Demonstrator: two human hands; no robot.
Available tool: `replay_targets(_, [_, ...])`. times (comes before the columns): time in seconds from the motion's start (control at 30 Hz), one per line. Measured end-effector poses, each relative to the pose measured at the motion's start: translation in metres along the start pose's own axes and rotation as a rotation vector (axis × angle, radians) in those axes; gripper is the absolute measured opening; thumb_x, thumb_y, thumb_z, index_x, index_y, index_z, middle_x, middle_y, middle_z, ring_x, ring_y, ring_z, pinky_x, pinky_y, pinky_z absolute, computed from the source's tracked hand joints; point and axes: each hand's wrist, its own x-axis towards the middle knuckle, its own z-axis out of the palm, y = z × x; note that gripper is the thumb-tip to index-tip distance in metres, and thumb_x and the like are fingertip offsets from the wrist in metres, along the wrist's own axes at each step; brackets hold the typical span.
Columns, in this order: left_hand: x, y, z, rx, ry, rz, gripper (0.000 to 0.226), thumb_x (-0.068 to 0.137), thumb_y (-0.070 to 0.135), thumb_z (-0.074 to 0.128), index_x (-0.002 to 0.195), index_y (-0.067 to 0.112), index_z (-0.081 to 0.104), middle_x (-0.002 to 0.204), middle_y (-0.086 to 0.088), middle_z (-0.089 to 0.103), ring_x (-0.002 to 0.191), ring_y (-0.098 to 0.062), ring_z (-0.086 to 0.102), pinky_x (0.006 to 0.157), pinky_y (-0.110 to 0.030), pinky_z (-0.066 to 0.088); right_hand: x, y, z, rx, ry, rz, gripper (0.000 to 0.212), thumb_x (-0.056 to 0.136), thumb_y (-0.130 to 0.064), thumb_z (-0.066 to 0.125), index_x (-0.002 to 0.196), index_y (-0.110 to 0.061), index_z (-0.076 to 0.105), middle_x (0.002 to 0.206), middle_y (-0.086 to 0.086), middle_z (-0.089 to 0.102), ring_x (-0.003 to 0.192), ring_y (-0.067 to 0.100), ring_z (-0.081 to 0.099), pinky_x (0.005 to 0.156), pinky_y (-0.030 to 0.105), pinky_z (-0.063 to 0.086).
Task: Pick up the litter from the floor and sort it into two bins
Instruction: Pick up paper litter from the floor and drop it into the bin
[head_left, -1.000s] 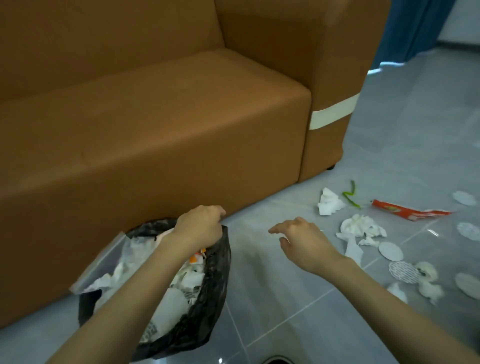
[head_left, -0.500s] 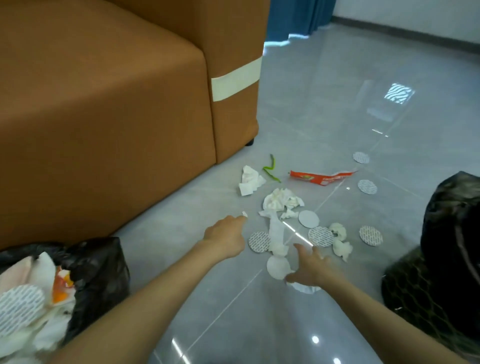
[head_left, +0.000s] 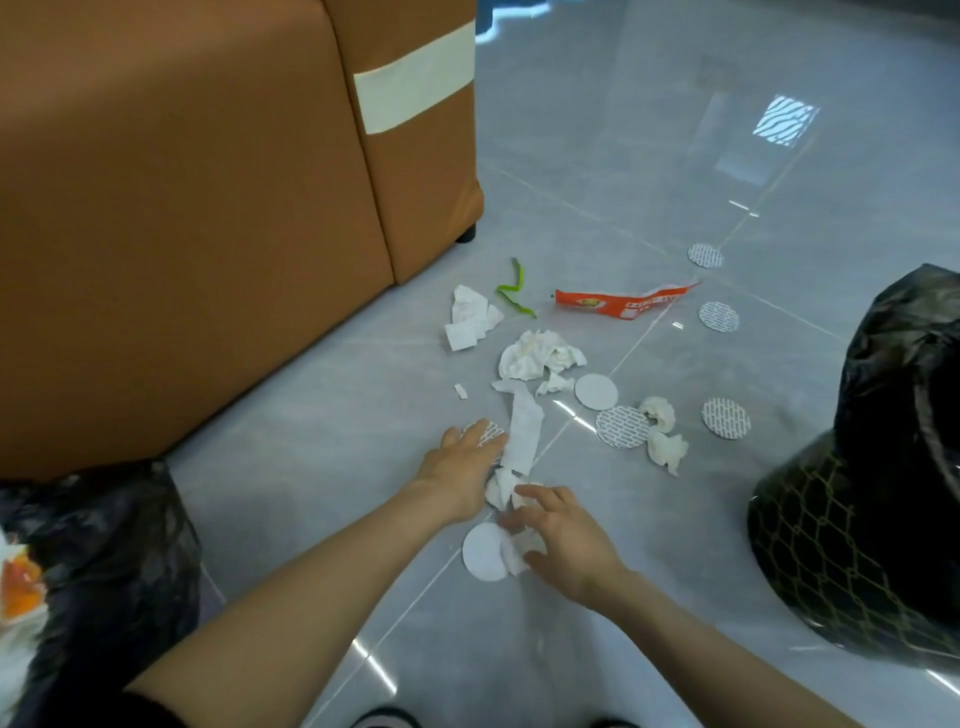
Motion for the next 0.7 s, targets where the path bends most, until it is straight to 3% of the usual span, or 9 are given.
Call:
replay_targets(0.13, [0.006, 0.001, 0.012, 0.073, -0.074, 0.032, 0.064, 0.096, 0.019, 0.044, 0.149, 0.034, 0.012, 0.159, 0.003, -0.005, 0.145, -0.028, 0.000, 0.116, -0.040, 0.019, -0.007, 0.009, -0.001, 0.075, 0.016, -0.065, 0.046, 0.080, -0.006, 0.052, 0.119, -0.029, 0.061, 0.146, -0.012, 0.039, 0.133, 0.013, 0.033, 0.102, 0.021, 0.032])
replay_targets(0.3, [-0.002, -0.004, 0.028, -0.029, 0.039, 0.038, 0.053, 0.093, 0.014, 0.048, 0.140, 0.036, 0.038, 0.151, 0.002, 0.020, 0.131, -0.027, 0.026, 0.105, -0.032, 0.033, -0.015, 0.018, -0.008, 0.180, 0.244, 0.024, 0.021, 0.083, -0.013, 0.055, 0.098, -0.020, 0.068, 0.135, -0.012, 0.051, 0.124, 0.017, 0.041, 0.092, 0.014, 0.030])
replay_targets(0.43, [-0.015, -0.013, 0.037, -0.160, 0.080, 0.023, 0.045, 0.091, 0.015, 0.052, 0.131, 0.034, 0.051, 0.136, 0.004, 0.036, 0.121, -0.024, 0.034, 0.101, -0.031, 0.037, -0.011, 0.020, -0.023, 0.147, 0.360, 0.089, 0.025, 0.082, -0.011, 0.055, 0.106, -0.019, 0.062, 0.136, -0.006, 0.046, 0.122, 0.018, 0.038, 0.089, 0.018, 0.030])
replay_targets(0.57, [-0.026, -0.016, 0.047, -0.241, 0.252, 0.008, 0.050, 0.090, 0.010, 0.044, 0.133, 0.034, 0.046, 0.132, 0.009, 0.043, 0.122, -0.020, 0.030, 0.103, -0.027, 0.030, 0.010, 0.013, -0.036, 0.096, 0.176, 0.066, 0.058, 0.081, -0.012, 0.054, 0.136, -0.027, 0.042, 0.154, -0.006, 0.021, 0.133, 0.022, 0.022, 0.102, 0.033, 0.036])
replay_targets(0.63, [-0.030, -0.013, 0.051, -0.304, 0.290, -0.007, 0.054, 0.088, 0.019, 0.050, 0.138, 0.032, 0.037, 0.141, 0.007, 0.034, 0.128, -0.021, 0.023, 0.108, -0.029, 0.027, 0.021, 0.006, -0.038, 0.081, 0.021, 0.039, 0.076, 0.080, -0.014, 0.058, 0.146, -0.031, 0.026, 0.158, -0.007, 0.007, 0.136, 0.023, 0.016, 0.105, 0.036, 0.036])
replay_targets(0.7, [-0.034, -0.011, 0.056, -0.317, 0.203, -0.028, 0.077, 0.080, 0.035, 0.062, 0.146, 0.031, 0.022, 0.151, 0.002, 0.015, 0.138, -0.022, 0.008, 0.113, -0.030, 0.020, 0.029, 0.000, -0.036, 0.021, -0.146, 0.033, 0.090, 0.079, -0.017, 0.063, 0.151, -0.032, 0.011, 0.159, -0.006, 0.001, 0.139, 0.026, 0.012, 0.108, 0.037, 0.033])
